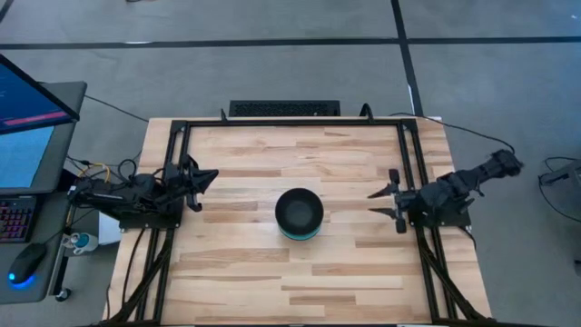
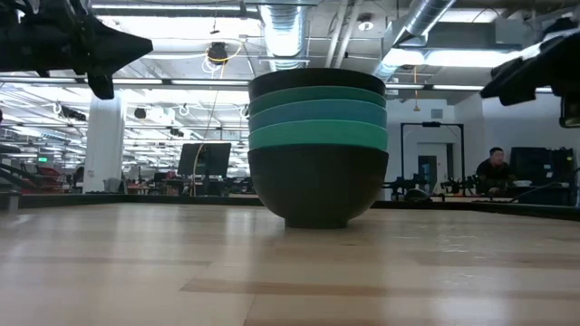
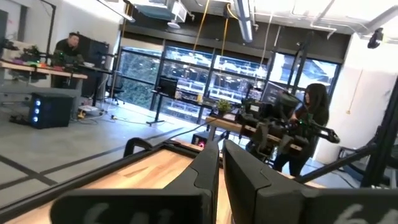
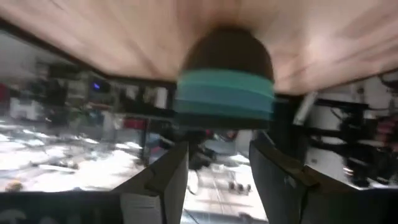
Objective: Nest bowls inside each other
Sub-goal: Return to Home Position
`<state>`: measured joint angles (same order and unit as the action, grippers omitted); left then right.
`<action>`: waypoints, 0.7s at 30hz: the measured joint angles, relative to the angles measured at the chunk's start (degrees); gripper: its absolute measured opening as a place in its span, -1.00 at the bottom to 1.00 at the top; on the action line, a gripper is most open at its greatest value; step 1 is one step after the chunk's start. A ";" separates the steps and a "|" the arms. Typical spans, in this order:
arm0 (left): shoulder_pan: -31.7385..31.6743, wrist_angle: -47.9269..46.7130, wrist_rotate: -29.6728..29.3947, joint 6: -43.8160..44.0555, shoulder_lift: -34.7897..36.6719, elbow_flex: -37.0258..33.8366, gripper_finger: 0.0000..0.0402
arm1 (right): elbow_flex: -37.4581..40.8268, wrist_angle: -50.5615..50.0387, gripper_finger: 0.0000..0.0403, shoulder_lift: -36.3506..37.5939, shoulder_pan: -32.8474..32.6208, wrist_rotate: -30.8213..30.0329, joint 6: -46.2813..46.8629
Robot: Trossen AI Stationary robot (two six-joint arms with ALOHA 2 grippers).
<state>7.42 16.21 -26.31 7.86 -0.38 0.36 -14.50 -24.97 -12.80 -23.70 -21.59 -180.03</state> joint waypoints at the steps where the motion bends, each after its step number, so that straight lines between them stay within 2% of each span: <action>1: 0.00 -0.02 -0.43 0.00 0.00 0.02 -0.93 | -0.01 0.54 -0.05 0.00 -1.69 -1.42 -0.01; 6: -0.01 -0.02 -3.04 -0.05 0.00 0.02 -0.93 | -0.02 -1.21 -0.05 0.47 -9.35 -5.67 3.32; 8: 0.00 -0.02 -4.17 -0.23 0.00 0.02 -0.93 | -0.06 -0.56 -0.05 0.76 -10.18 -8.46 7.95; 13: -0.01 0.14 -6.00 -0.50 0.01 0.01 -0.93 | -0.11 -2.07 -0.04 3.33 -9.65 -6.82 18.06; 17: 0.00 0.18 -5.92 -0.73 0.00 0.01 -0.93 | -0.09 -2.29 -0.05 2.65 -8.59 -4.67 43.19; 21: 0.00 0.23 -5.85 -1.56 0.00 0.01 -0.93 | -0.09 2.28 -0.04 2.14 -8.15 9.81 78.91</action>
<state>7.42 16.44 -32.16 6.30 -0.38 0.37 -14.59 -22.69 -10.66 -31.85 -11.78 -101.13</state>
